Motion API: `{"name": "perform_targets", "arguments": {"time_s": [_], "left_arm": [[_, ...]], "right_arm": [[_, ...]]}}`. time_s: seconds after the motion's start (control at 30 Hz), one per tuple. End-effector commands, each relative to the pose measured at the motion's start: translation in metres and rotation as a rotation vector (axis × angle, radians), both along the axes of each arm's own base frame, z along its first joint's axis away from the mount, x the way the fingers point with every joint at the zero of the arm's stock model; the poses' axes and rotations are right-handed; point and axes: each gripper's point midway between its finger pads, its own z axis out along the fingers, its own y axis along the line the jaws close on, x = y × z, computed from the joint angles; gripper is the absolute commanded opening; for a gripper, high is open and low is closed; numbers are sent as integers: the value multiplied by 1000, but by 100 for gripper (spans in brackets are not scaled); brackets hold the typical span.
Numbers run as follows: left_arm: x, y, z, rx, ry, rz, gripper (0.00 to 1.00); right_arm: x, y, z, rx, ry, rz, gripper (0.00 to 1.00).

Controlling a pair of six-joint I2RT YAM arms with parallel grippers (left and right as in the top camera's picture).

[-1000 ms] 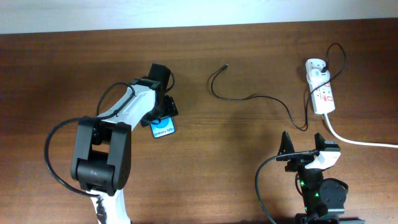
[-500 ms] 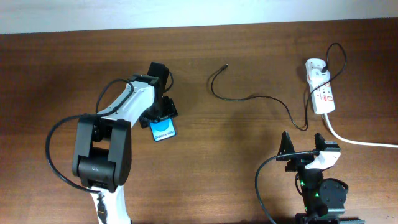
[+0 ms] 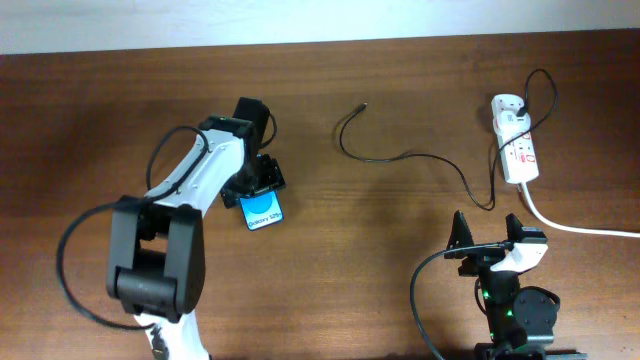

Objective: Plug charger to phone and switch on socket
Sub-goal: 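Rotate the held phone sideways toward the center with the left gripper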

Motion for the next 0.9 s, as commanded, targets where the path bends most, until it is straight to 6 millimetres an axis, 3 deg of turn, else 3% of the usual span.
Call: {"name": "perform_targets", "arguments": {"time_s": [0.0, 0.17, 0.47, 0.63, 0.87], "left_arm": [[3, -8, 30, -64, -56, 9, 68], [-8, -47, 59, -307, -40, -14, 68], [-26, -94, 100, -641, 13, -56, 65], [-28, -104, 122, -824, 50, -42, 65], [-21, -97, 144, -984, 83, 42, 64]], "right_arm": [[0, 1, -2, -10, 2, 4, 99], [0, 1, -2, -10, 2, 4, 98], [0, 1, -2, -10, 2, 4, 98], [0, 1, -2, -10, 2, 4, 99], [0, 1, -2, -10, 2, 4, 98]]}}
